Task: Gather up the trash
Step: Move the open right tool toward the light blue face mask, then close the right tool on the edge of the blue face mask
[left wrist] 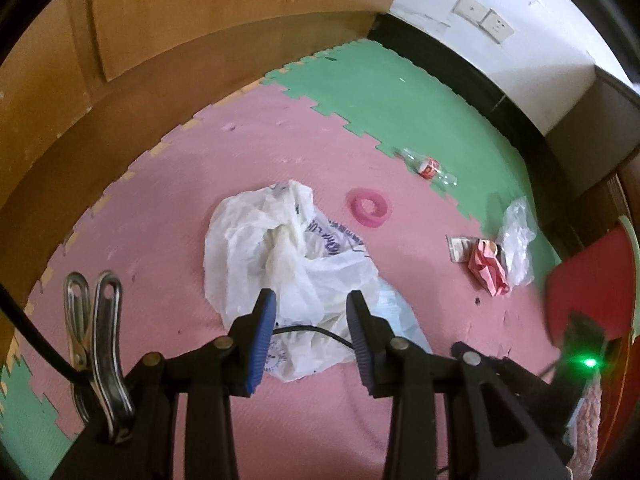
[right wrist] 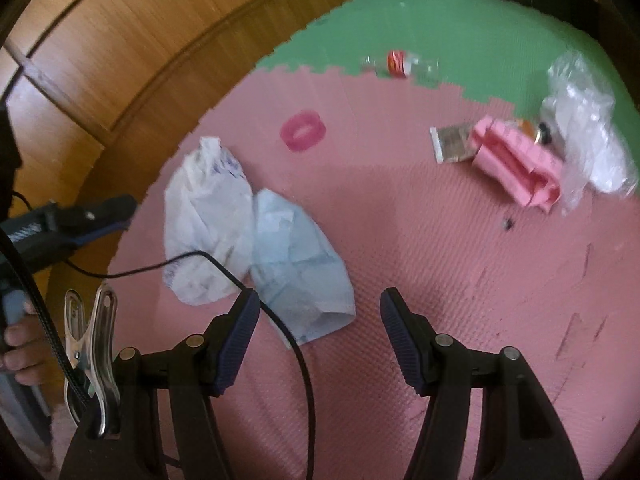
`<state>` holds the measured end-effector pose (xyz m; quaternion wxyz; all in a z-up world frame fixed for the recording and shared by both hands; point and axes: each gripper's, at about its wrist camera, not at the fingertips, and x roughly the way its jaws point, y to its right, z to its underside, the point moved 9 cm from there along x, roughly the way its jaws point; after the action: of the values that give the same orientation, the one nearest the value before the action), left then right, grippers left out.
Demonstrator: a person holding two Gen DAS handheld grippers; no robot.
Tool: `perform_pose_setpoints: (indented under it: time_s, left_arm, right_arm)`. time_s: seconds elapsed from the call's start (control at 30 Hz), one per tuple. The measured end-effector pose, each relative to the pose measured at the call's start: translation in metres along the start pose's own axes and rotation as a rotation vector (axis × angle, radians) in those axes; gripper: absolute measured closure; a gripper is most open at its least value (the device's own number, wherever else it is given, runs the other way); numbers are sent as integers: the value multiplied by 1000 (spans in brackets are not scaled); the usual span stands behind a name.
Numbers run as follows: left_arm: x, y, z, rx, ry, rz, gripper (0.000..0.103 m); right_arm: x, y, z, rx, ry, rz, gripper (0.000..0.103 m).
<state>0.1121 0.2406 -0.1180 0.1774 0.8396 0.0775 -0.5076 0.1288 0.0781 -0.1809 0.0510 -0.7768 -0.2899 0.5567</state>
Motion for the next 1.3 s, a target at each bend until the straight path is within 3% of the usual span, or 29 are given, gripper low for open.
perform_pose_setpoints:
  time_s: [0.07,0.17,0.2,0.27,0.3,0.47,0.6,0.83,1.03,1.13,1.3]
  left_arm:
    - [0,3,-1,9,2,-1,66]
    - [1,7,-3,14,0,5,66]
    - [1,9,-3,18,-2,7,66]
    - [3,14,-4,27,-8,12,66]
    - [4,17,-5,32,-10,14,66]
    - [12,38,-13,67,-20,31,66]
    - [11,51,-23,94,-3,39,65]
    - [-7,39,-35,56,28,29,66]
    - [-47,28,-46,58,91,32,66]
    - [-79,10,-56,59,150,-19,65]
    - [-128,-41,-71,27,212,-175,65]
  right_arm:
    - [9,-1,3,-15,-24,13,49]
    - [22,-1,11,-61,-63,59,72]
    - [22,0,12,-79,-53,81,75]
    - [20,5,14,-94,-47,112,95]
    - [18,10,14,-83,-42,118,97]
    - [3,39,9,-29,2,182,99]
    - [-15,54,7,25,52,148,100]
    - [-48,75,13,35,89,191,100]
    - [-79,95,29,-1,89,225,100]
    - [-88,104,33,1,101,238,100]
    - [-94,113,39,38,118,236,100]
